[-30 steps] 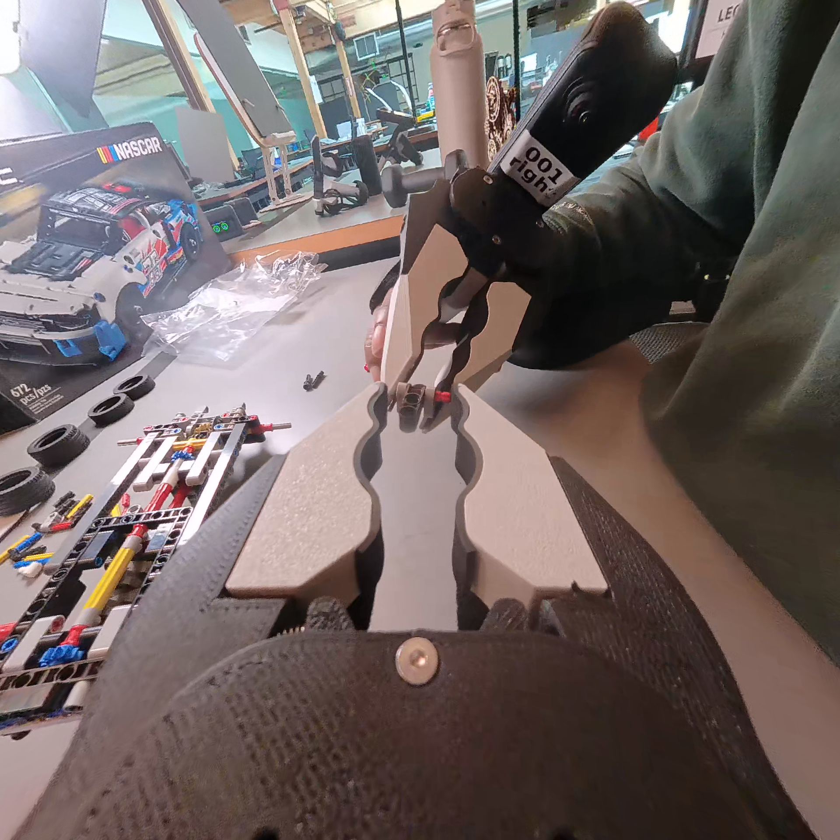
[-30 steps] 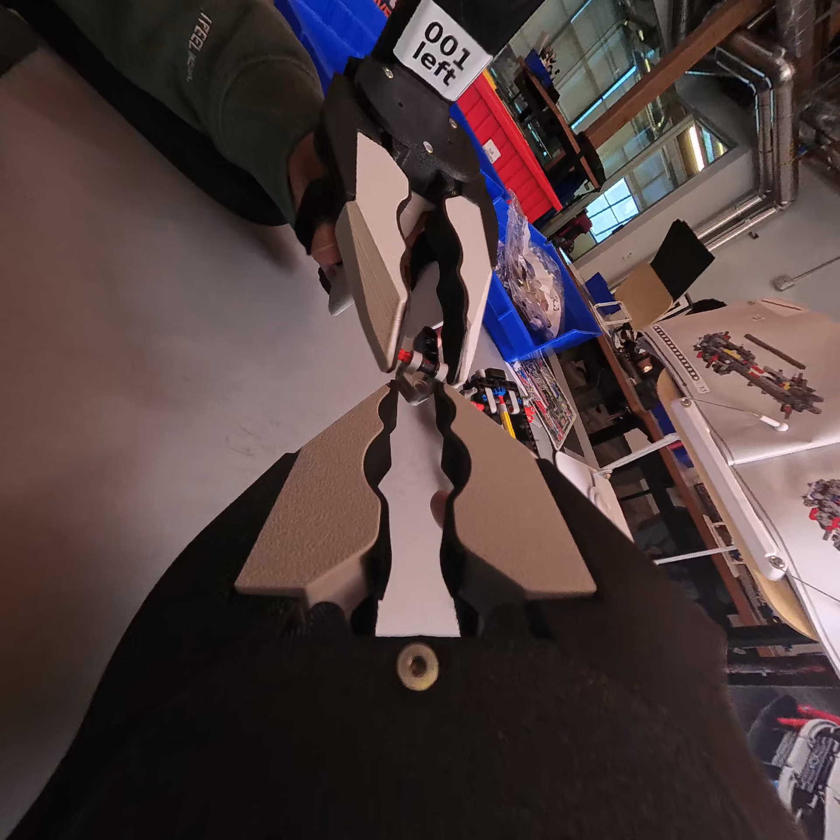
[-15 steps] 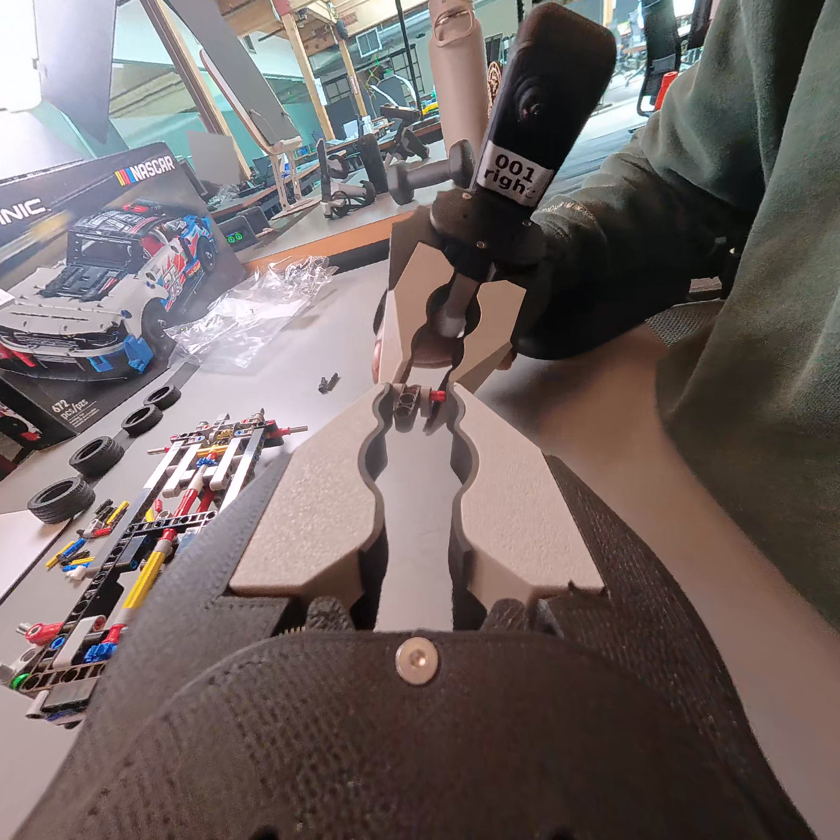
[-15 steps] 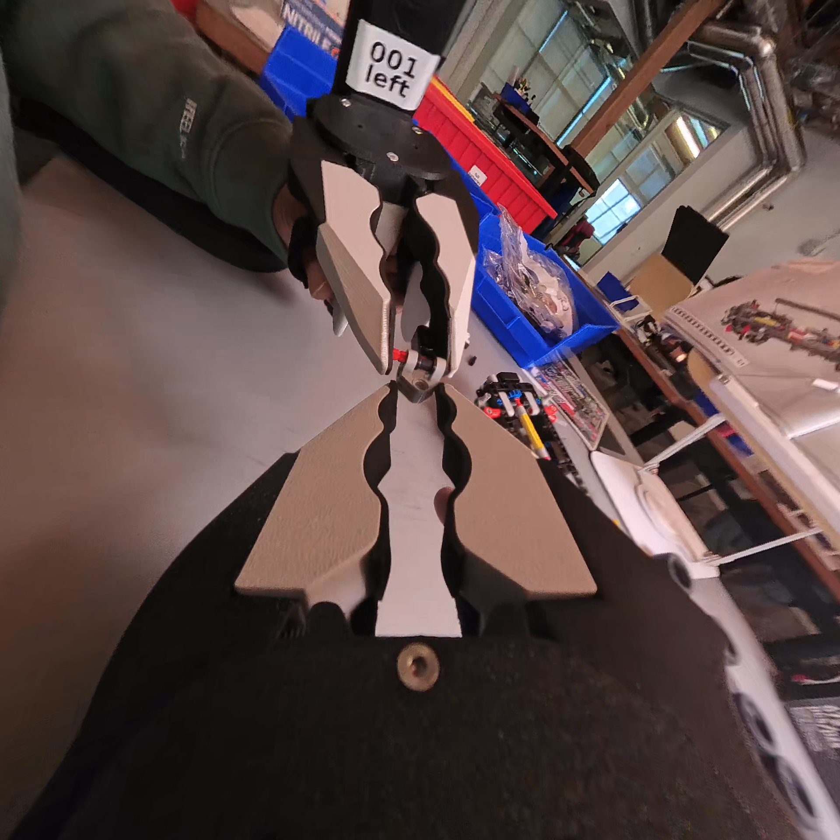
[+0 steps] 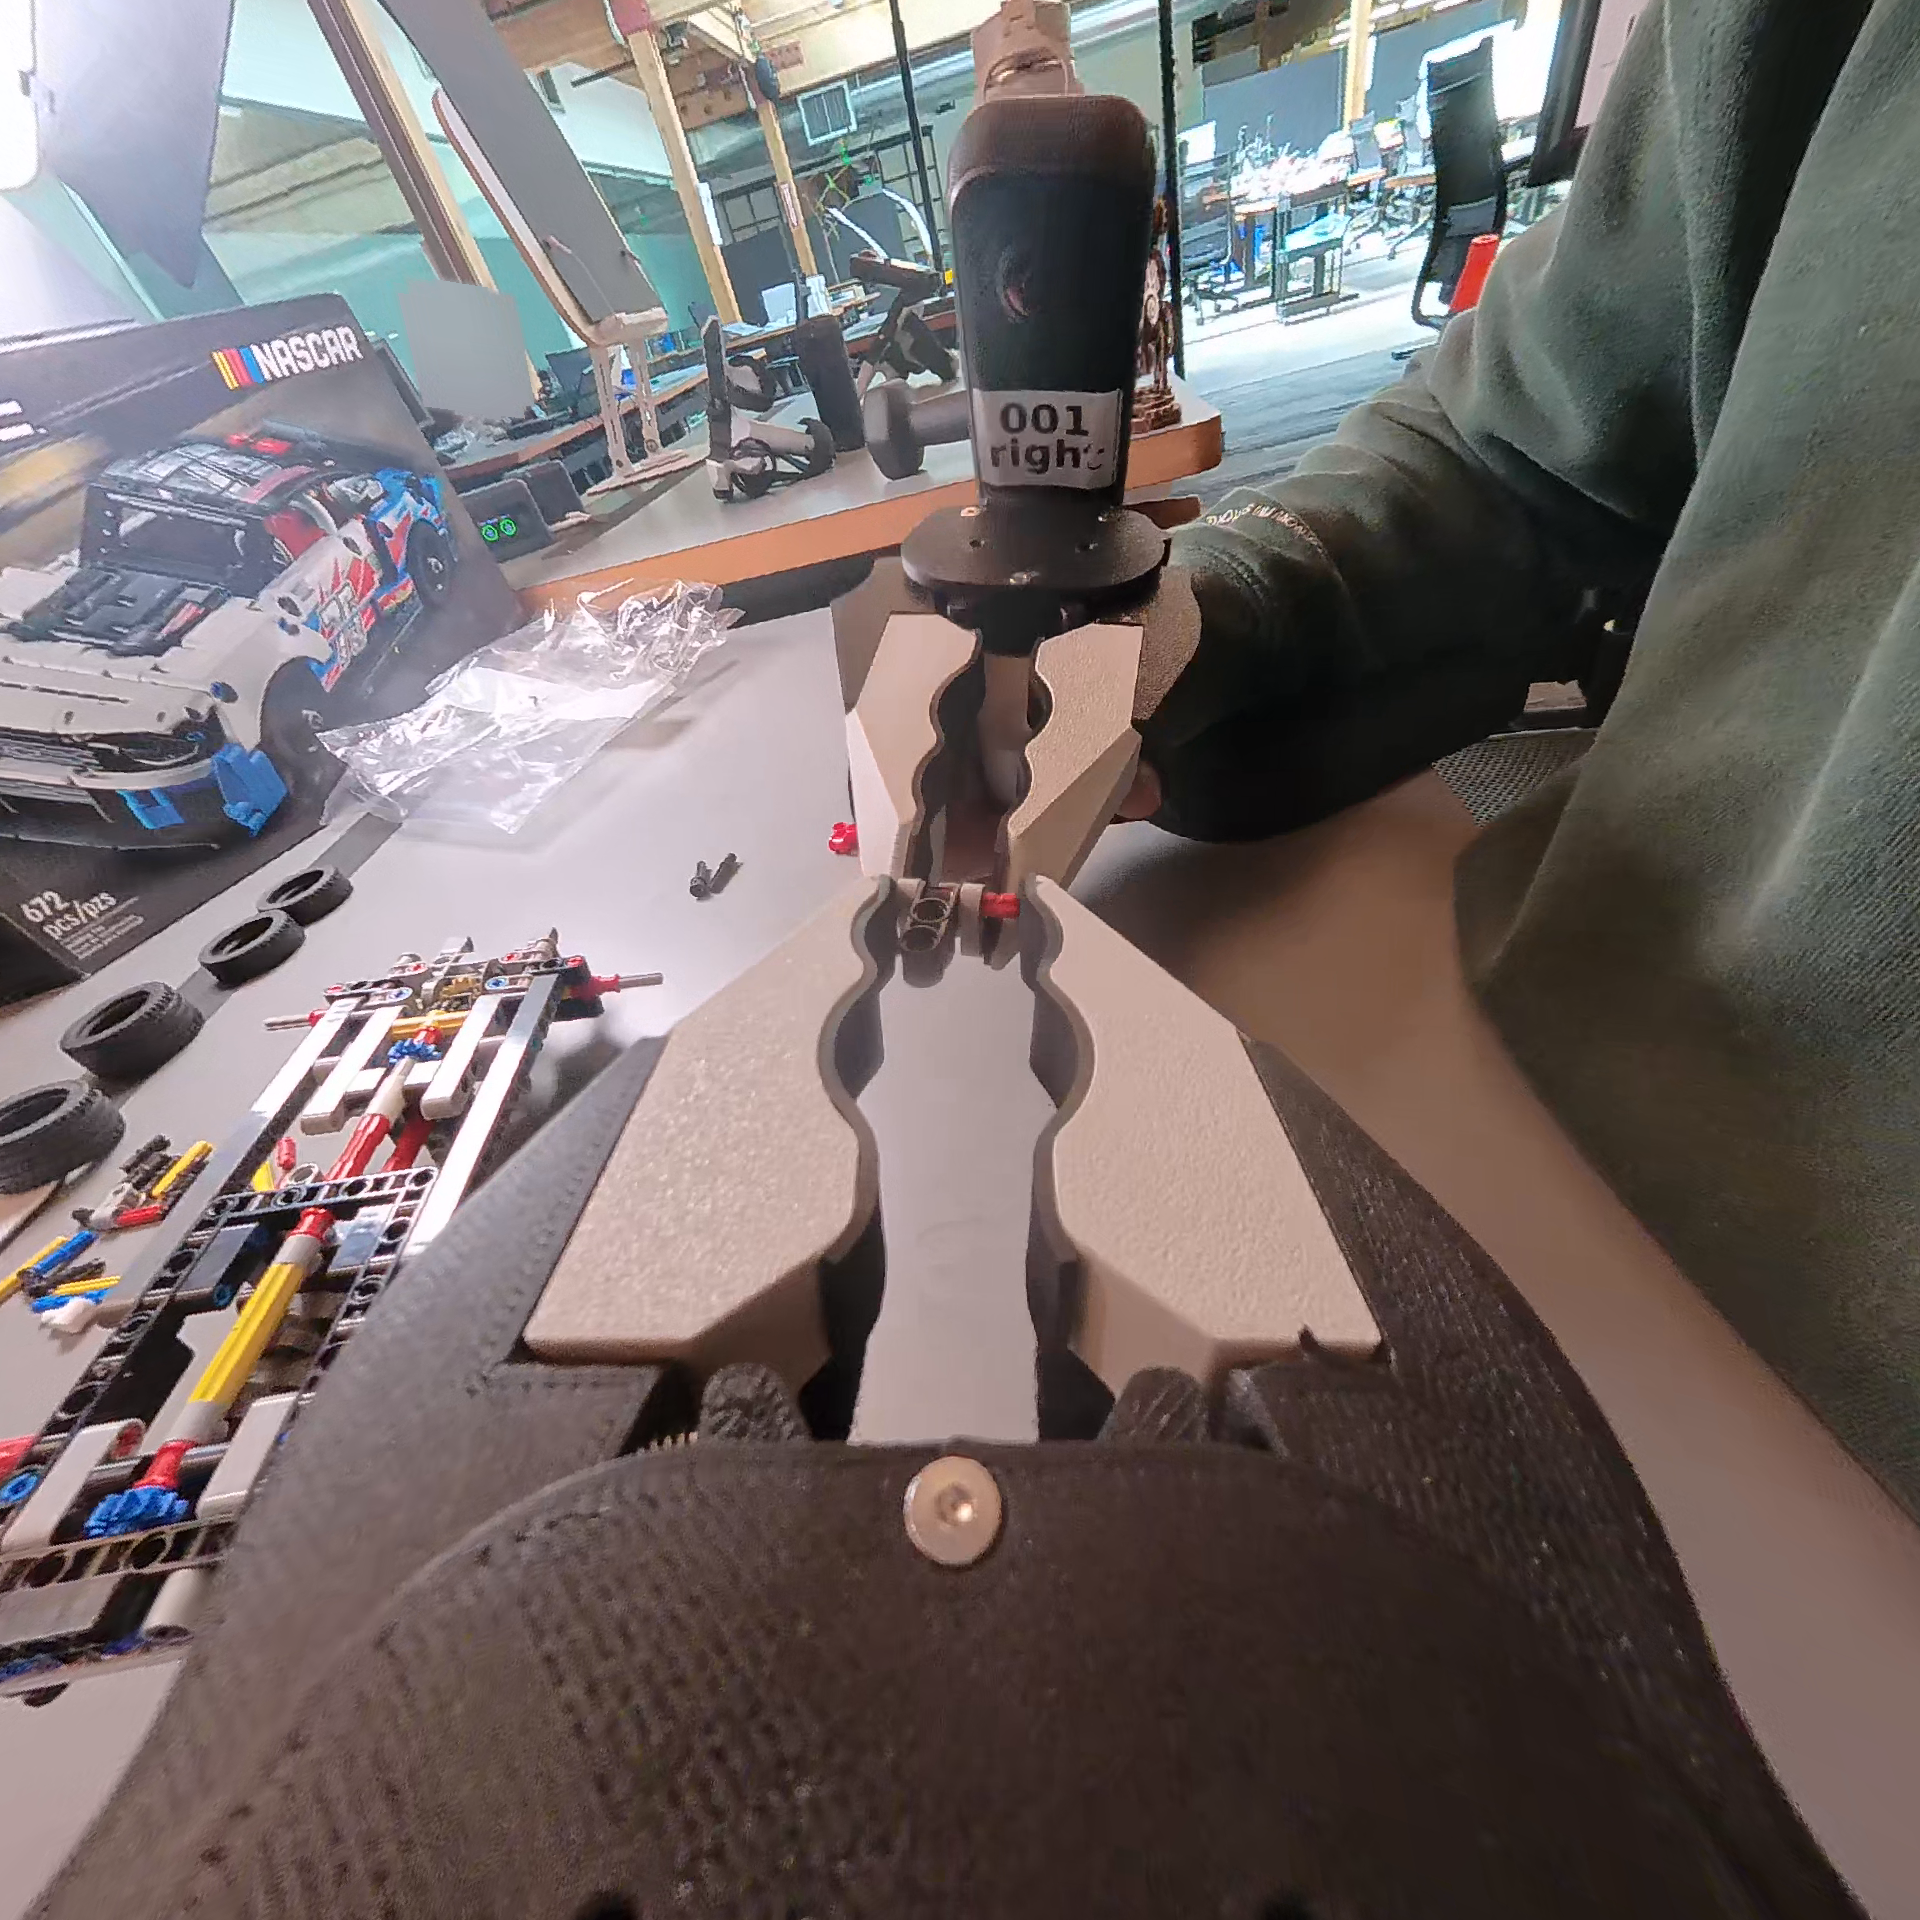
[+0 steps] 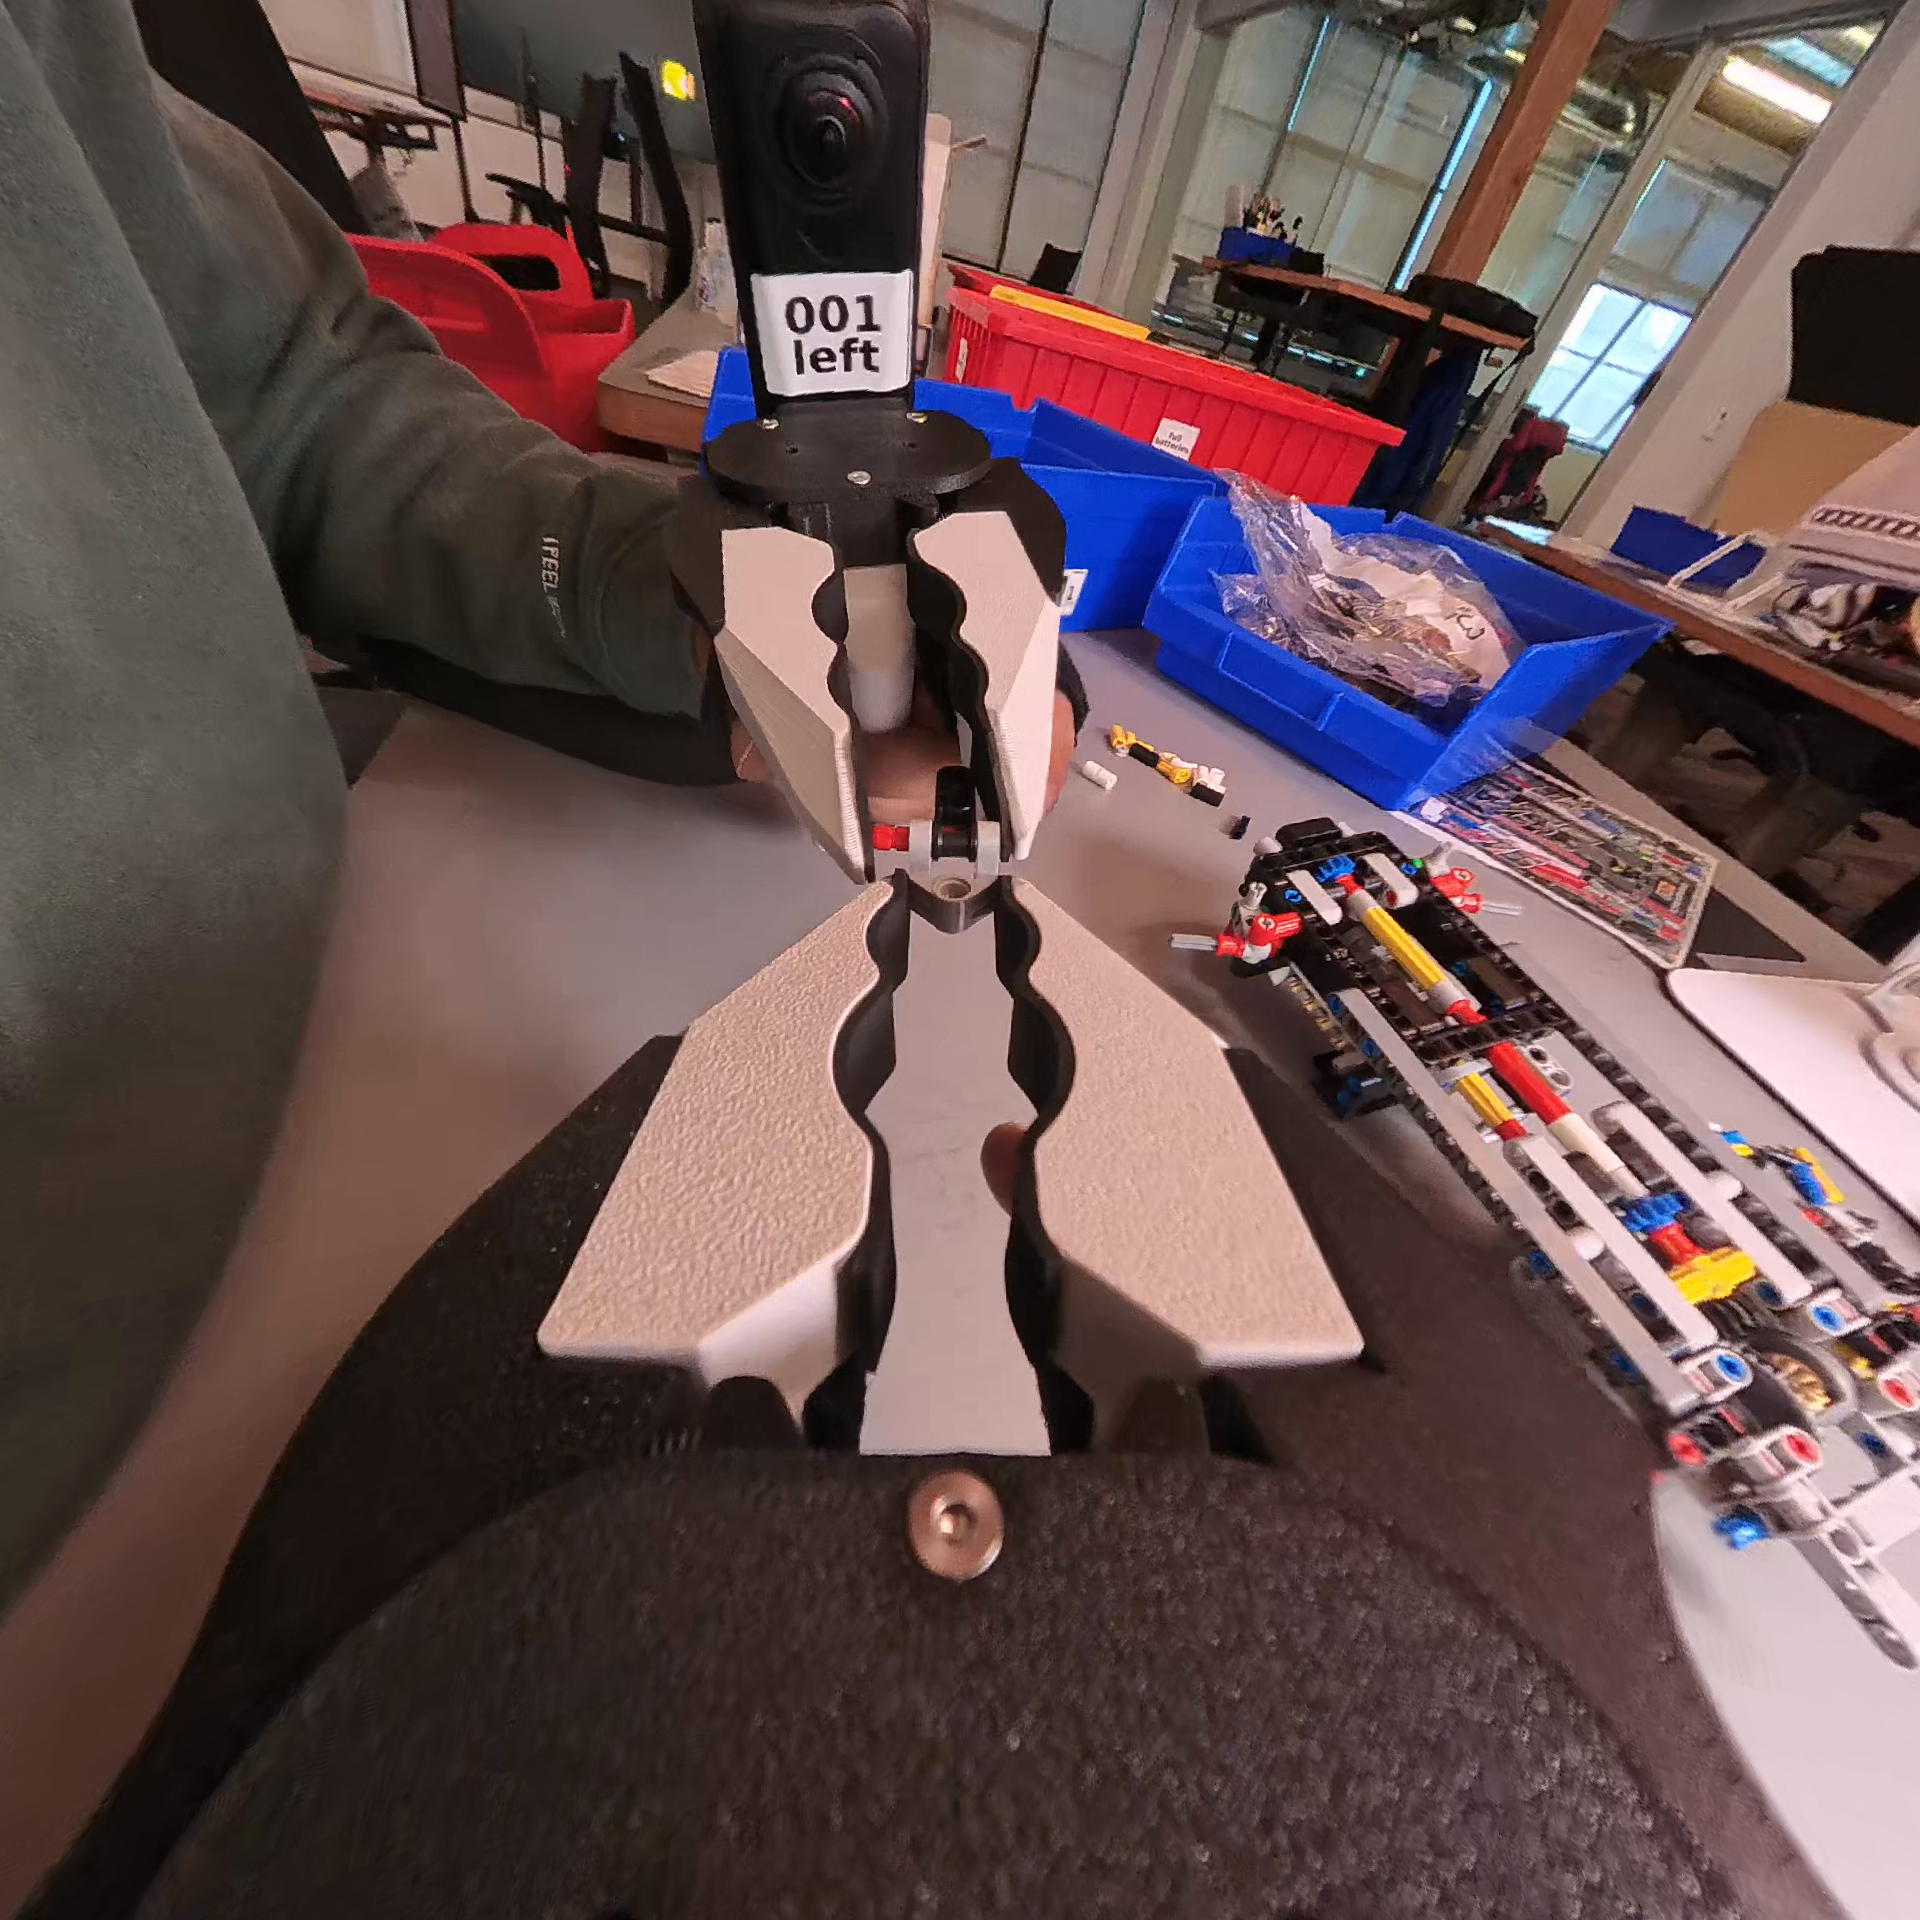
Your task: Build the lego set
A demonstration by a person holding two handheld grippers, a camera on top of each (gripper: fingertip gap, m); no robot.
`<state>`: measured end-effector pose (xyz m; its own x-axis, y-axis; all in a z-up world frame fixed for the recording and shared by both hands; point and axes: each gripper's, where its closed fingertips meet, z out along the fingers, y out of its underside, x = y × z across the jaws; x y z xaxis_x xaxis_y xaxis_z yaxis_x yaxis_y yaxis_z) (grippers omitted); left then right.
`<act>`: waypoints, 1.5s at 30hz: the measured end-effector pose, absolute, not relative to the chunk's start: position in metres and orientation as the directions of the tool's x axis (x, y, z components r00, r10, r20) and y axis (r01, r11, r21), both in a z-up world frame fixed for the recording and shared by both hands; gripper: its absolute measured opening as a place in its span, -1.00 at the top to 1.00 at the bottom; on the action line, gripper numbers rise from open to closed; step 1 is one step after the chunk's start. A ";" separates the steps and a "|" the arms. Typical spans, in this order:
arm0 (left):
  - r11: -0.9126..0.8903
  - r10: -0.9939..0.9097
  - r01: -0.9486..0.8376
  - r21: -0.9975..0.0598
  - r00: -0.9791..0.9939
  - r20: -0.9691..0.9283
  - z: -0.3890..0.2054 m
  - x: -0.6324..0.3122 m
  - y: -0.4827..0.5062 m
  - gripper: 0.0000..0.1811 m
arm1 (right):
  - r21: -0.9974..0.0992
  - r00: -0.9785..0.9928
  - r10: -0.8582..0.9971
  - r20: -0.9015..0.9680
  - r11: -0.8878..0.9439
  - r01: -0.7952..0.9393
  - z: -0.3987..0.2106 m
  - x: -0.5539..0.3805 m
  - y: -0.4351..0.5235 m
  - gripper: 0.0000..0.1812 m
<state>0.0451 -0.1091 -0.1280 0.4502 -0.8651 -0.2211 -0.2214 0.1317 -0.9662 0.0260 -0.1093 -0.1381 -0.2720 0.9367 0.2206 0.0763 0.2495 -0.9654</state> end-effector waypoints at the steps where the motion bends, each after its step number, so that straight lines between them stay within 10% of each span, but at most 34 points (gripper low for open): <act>1: 0.121 -0.870 -0.217 -0.969 0.446 -0.209 -0.129 0.045 -0.109 0.77 | -0.969 -0.282 0.938 0.203 0.233 0.079 -0.139 0.026 -0.110 0.85; 45: 0.025 -0.904 -0.183 -0.983 0.416 -0.100 -0.134 0.046 -0.111 0.78 | -0.978 -0.293 0.941 0.171 0.198 0.066 -0.143 0.026 -0.113 0.85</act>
<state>0.0463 -0.1114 -0.1343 0.4161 -0.9037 -0.1003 -0.1834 0.0247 -0.9827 0.0255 -0.1134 -0.1430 -0.2928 0.9408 0.1709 0.0657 0.1981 -0.9780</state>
